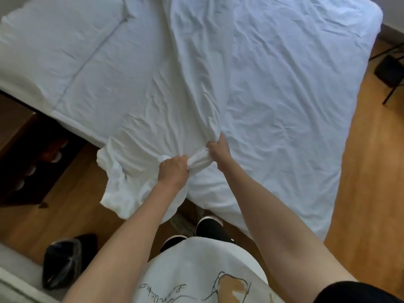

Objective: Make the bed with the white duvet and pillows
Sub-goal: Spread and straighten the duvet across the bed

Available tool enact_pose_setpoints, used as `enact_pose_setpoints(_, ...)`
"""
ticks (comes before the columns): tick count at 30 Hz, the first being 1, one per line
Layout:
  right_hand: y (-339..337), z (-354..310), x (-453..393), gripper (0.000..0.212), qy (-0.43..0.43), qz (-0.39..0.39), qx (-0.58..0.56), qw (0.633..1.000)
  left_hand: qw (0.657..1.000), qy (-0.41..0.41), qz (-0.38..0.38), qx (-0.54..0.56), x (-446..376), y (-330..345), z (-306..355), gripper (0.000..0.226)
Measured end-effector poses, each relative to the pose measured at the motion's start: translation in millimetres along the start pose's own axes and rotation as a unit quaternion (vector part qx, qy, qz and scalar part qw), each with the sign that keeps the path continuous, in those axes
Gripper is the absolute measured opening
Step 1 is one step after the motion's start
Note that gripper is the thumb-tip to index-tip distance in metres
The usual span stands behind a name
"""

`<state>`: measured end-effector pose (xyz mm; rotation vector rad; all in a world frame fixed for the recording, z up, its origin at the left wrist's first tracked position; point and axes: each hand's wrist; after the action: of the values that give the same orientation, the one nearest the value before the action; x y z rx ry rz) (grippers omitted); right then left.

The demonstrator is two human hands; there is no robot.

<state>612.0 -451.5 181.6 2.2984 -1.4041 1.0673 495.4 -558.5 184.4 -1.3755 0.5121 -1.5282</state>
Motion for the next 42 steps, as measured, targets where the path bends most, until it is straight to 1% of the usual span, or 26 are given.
enact_pose_setpoints(4,-63.7,41.7,31.3,0.048,0.011,0.011,0.011,1.0,1.0,0.008,-0.003,0.006,26.7,30.6,74.8,0.011)
enact_pose_setpoints(9,-146.1,74.9,41.8,0.036,-0.003,0.025,0.078,0.997,0.999,-0.021,0.008,0.032,40.6,66.1,175.6,0.009)
enact_pose_setpoints(11,-178.0,87.5,45.9,0.035,-0.013,0.018,0.095,0.995,0.998,-0.042,0.02,0.047,42.1,79.1,212.2,0.008)
enact_pose_setpoints(16,-262.9,134.5,60.1,0.035,-0.027,-0.022,0.095,0.995,0.994,-0.078,0.037,0.063,51.6,120.8,309.2,0.005)
enact_pose_setpoints(24,-394.7,205.2,92.9,0.042,-0.031,-0.05,0.068,0.996,0.992,-0.094,0.046,0.076,66.0,180.6,451.8,0.009)
enact_pose_setpoints(30,-448.0,237.6,99.1,0.04,-0.056,-0.061,0.078,0.993,0.987,-0.112,0.071,0.085,71.6,211.5,512.3,0.007)
enact_pose_setpoints(34,-474.5,245.1,102.6,0.041,-0.085,-0.074,0.087,0.99,0.984,-0.129,0.101,0.076,73.0,224.6,545.1,0.007)
enact_pose_setpoints(39,-514.4,269.3,111.9,0.038,-0.082,-0.087,0.097,0.988,0.982,-0.152,0.099,0.051,78.9,247.9,594.2,0.014)
enact_pose_setpoints(42,-531.4,301.8,118.9,0.032,-0.062,-0.098,0.101,0.988,0.982,-0.173,0.064,0.03,88.0,272.0,617.4,0.019)
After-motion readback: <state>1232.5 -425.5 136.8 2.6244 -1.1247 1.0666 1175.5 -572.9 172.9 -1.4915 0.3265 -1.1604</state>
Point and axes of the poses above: each hand's wrist, its own x-axis away from the middle knuckle, its own y-axis out of the palm, z = x × y, and after that the axes turned 12 degrees about -z, right-handed
